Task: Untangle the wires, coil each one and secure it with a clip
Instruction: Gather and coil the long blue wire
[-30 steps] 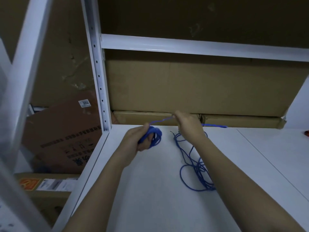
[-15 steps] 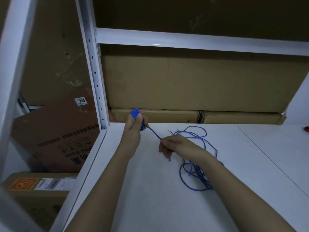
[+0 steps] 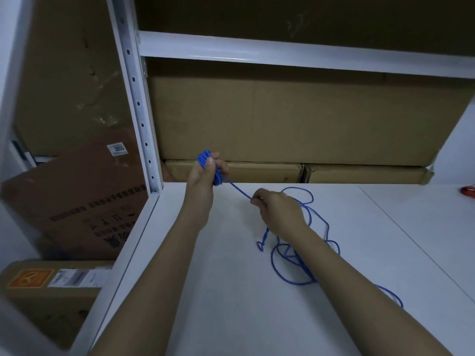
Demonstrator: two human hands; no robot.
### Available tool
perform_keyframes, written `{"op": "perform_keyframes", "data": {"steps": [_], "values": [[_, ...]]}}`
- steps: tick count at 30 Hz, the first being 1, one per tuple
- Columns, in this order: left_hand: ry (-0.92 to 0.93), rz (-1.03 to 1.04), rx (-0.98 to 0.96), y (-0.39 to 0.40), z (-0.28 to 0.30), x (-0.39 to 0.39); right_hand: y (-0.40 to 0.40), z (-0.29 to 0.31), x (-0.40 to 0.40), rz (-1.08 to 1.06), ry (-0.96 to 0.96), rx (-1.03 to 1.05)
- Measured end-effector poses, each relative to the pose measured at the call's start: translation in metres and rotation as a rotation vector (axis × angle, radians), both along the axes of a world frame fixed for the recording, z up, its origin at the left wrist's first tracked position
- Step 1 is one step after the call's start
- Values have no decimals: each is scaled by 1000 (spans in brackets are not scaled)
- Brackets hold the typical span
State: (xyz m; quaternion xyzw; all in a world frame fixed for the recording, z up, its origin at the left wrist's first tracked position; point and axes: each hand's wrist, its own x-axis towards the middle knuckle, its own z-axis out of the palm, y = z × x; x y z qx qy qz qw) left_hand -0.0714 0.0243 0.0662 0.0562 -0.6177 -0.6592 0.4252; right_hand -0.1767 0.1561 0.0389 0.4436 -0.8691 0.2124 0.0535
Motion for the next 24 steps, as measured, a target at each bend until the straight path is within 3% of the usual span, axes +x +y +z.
{"op": "perform_keyframes", "data": {"steps": [2, 5, 7, 10, 14, 19, 24], "values": [[-53, 91, -160, 7, 1, -4, -4, -2, 10, 60, 112, 98], [-149, 209, -390, 5, -1, -7, 2, 4, 25, 339, -196, -19], [-405, 240, -626, -1, -5, -6, 9, 12, 18, 395, -329, -81], [-702, 197, -917, 3, -17, -1, 17, 17, -3, 341, -336, -161], [-858, 38, -934, 9, -25, 0, 28, 18, -16, 315, -746, -296], [-780, 132, -960, 5, -24, 0, 35, 13, -22, 316, -675, -267], [-699, 360, -967, -8, -12, 4, 45, -1, -34, 205, -707, -326]]}}
